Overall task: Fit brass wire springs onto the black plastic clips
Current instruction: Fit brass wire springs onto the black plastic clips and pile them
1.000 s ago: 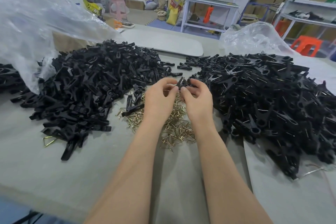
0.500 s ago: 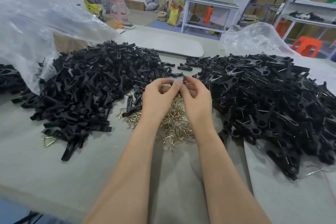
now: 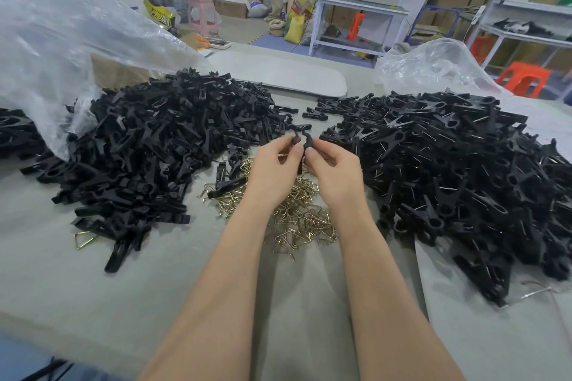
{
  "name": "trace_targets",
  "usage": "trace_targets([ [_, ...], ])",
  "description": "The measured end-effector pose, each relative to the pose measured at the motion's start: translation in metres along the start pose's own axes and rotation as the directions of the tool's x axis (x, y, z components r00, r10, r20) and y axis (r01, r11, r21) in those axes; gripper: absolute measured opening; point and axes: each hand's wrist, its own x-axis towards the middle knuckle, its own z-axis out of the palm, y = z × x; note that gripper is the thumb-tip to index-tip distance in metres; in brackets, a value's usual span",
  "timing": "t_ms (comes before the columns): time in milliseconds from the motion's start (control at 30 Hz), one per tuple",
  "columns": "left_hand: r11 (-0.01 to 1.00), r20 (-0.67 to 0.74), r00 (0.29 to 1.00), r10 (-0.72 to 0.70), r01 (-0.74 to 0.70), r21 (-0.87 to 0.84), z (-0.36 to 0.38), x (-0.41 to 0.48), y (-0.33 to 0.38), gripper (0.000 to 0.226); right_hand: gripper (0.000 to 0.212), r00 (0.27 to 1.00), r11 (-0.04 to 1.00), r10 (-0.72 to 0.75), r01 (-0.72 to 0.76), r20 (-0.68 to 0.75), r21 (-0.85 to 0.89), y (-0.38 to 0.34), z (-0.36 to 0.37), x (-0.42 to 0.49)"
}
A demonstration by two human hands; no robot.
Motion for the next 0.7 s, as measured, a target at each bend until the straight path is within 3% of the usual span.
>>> trace_targets([
  [233, 0.997, 0.014, 0.998, -0.058, 0.058, -0.050, 0.0005, -0.0011, -0.0002, 0.026, 0.012, 0.995, 1.000, -0.005, 0.006, -0.095, 0.010, 0.0011, -0.0031, 0.0001],
  [400, 0.989, -0.001, 0.996, -0.085, 0.084, -0.120, 0.0003, -0.0014, 0.0000, 0.011, 0.016, 0.997, 0.998, 0.034, -0.030, -0.070, 0.061, 0.0011, -0.0039, 0.0007],
  [700, 0.984, 0.010, 0.994, -0.113, 0.114, -0.134, -0.0002, -0.0014, -0.0025, 0.007, 0.020, 0.998, 0.999, 0.042, -0.040, -0.053, 0.028, 0.0029, -0.0062, 0.0018],
])
